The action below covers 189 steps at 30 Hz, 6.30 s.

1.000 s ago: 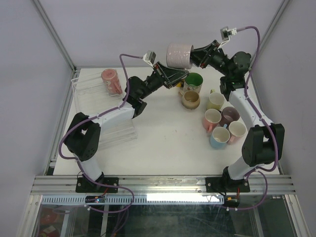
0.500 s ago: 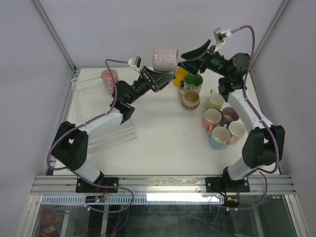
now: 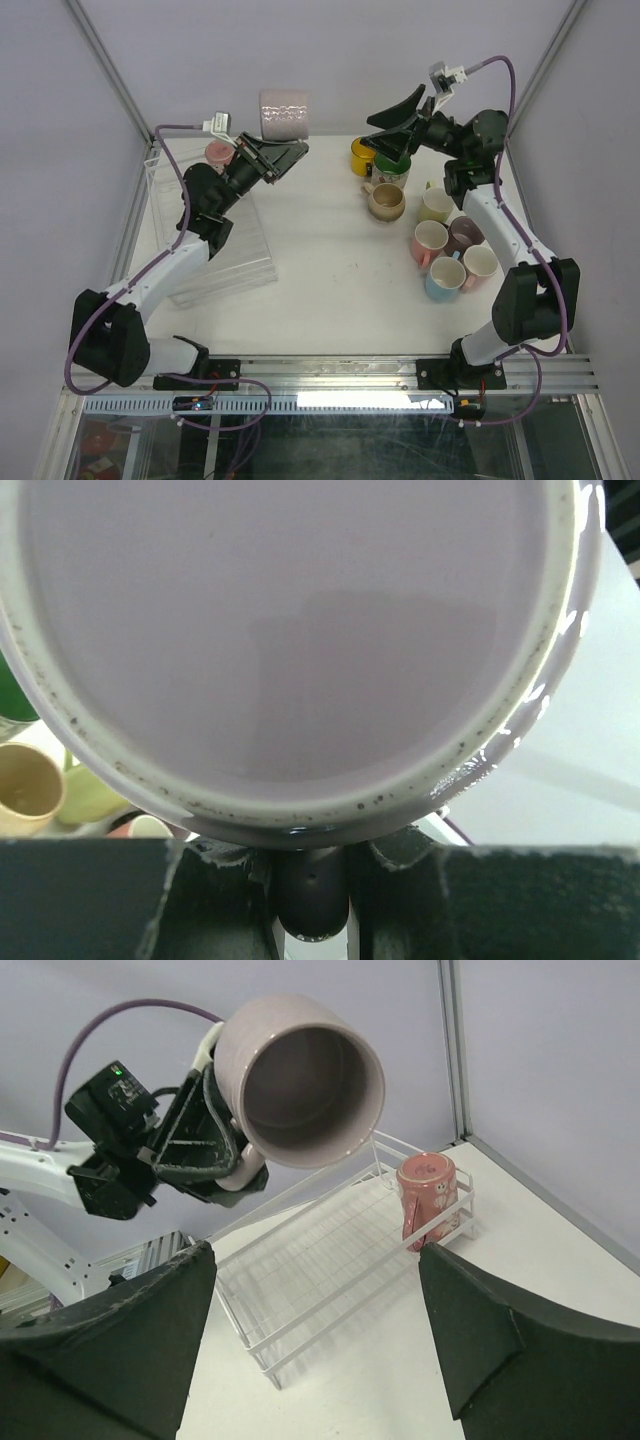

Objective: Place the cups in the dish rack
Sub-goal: Place the cup on the dish rack.

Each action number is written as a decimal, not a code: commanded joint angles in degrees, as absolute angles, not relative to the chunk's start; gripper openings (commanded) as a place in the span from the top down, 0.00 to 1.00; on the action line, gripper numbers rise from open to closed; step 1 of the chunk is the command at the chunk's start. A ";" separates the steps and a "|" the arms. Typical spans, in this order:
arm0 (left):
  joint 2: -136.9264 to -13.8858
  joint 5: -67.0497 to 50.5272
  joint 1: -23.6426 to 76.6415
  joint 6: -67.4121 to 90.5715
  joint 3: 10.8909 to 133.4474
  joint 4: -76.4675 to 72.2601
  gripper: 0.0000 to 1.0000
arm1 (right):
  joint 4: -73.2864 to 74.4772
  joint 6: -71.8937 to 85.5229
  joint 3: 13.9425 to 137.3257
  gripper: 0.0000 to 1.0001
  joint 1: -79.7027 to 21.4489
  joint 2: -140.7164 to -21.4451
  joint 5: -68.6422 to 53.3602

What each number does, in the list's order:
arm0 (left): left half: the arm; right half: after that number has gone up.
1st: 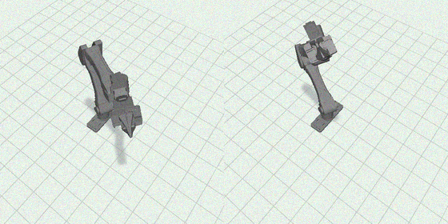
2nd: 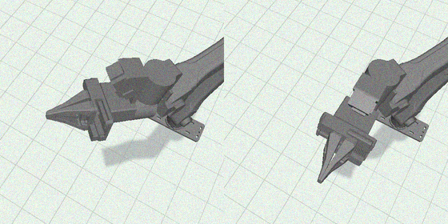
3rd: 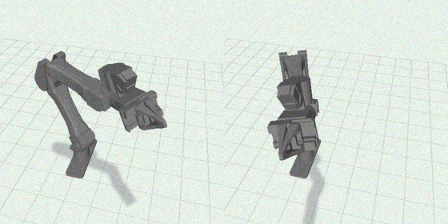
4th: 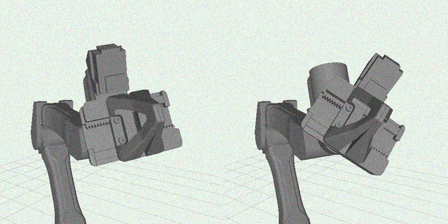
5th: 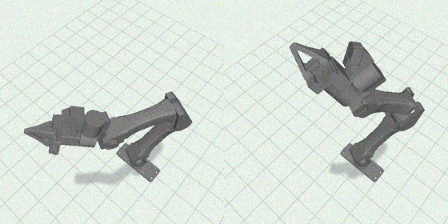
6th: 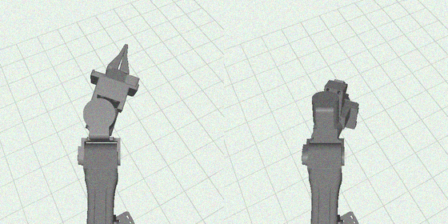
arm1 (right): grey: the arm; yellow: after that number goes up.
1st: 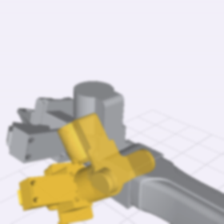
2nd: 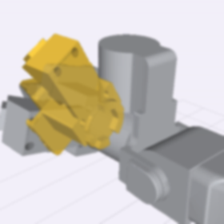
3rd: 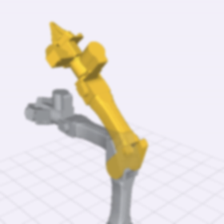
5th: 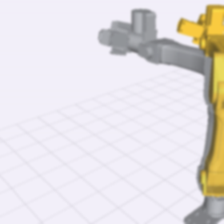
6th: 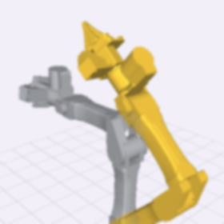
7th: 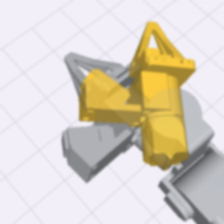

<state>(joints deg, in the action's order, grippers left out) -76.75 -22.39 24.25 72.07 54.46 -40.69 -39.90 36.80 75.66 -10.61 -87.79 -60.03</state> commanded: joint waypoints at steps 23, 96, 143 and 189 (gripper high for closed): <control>-60.81 -19.72 11.65 47.29 61.88 -9.27 1.00 | -18.66 14.07 74.35 0.15 -9.28 -83.08 -61.08; -87.53 4.48 -7.60 24.83 73.63 22.43 1.00 | 5.29 -5.71 71.31 0.15 -12.66 -82.27 -54.93; -100.89 18.59 0.06 20.41 72.94 8.01 1.00 | 6.02 -5.89 71.36 0.14 -12.66 -82.60 -54.23; -97.02 14.11 0.97 20.36 67.94 7.16 0.63 | 7.42 -6.77 71.33 0.14 -12.66 -81.97 -53.79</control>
